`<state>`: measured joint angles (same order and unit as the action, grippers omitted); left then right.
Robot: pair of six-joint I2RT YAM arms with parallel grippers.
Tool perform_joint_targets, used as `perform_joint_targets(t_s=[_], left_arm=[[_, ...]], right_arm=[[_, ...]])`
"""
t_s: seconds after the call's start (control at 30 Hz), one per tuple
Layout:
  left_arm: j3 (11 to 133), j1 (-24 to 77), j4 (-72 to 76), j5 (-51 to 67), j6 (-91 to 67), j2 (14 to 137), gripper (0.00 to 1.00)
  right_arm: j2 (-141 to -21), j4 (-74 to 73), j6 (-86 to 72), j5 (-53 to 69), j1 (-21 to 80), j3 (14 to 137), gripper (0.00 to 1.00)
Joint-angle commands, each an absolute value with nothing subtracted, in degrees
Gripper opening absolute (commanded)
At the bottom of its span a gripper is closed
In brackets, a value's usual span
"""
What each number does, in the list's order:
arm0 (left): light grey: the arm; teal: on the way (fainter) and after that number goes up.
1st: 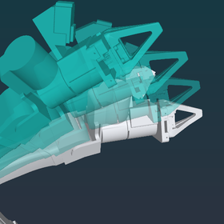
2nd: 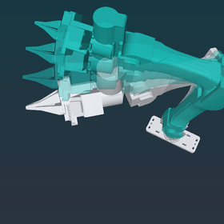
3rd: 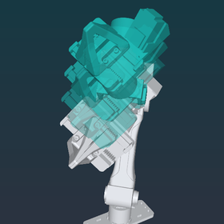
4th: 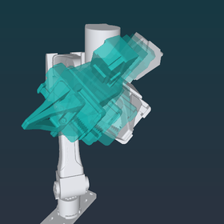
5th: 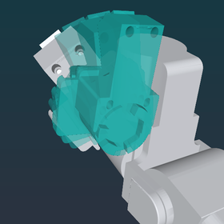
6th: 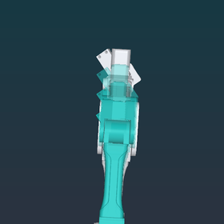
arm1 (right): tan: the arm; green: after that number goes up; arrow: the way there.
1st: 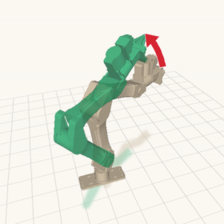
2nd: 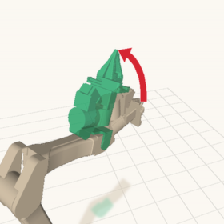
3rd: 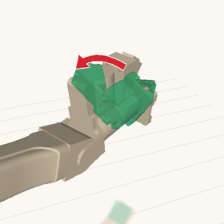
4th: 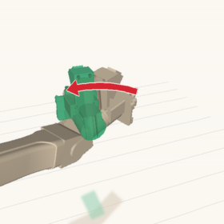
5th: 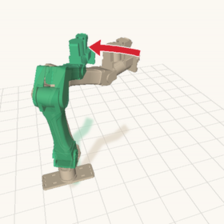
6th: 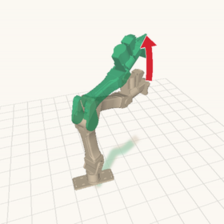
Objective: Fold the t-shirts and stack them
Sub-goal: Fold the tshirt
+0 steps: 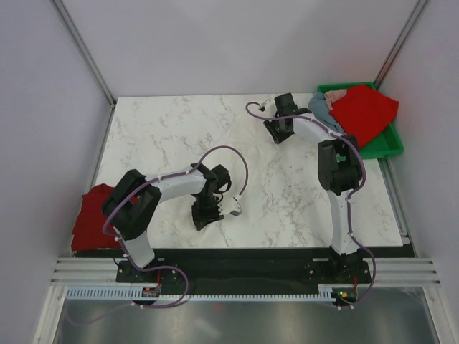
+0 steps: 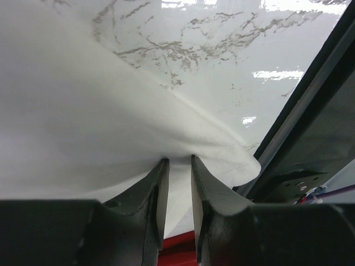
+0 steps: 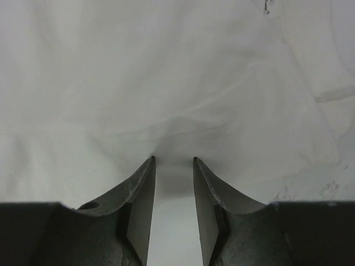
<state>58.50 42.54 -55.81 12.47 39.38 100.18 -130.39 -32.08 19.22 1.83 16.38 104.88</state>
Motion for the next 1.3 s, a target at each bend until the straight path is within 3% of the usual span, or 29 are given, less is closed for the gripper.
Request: perform_joint_targets(t_s=[0.0,0.47,0.7,0.97,1.27], left_arm=[[58.5,44.6,-47.9,16.4,39.4,104.5,0.31],[74.6,54.8,-51.6,21.2,34.6,112.3,0.31],[81.3,54.7,-57.8,19.8,33.3,101.6,0.36],[71.1,52.3,-57.7,18.2,35.4,96.5,0.34],[63.9,50.4,-45.9,19.4,36.7,103.2,0.32]], right_arm=[[-134.8,-33.0,19.1,0.7,16.3,108.2,0.41],[-146.8,-33.9,19.6,2.0,20.6,126.6,0.43],[-137.6,-32.9,17.6,2.0,20.3,125.3,0.44],[-128.5,-32.3,17.3,4.6,18.7,118.3,0.45],[-131.3,-32.1,17.4,3.9,17.6,114.7,0.44]])
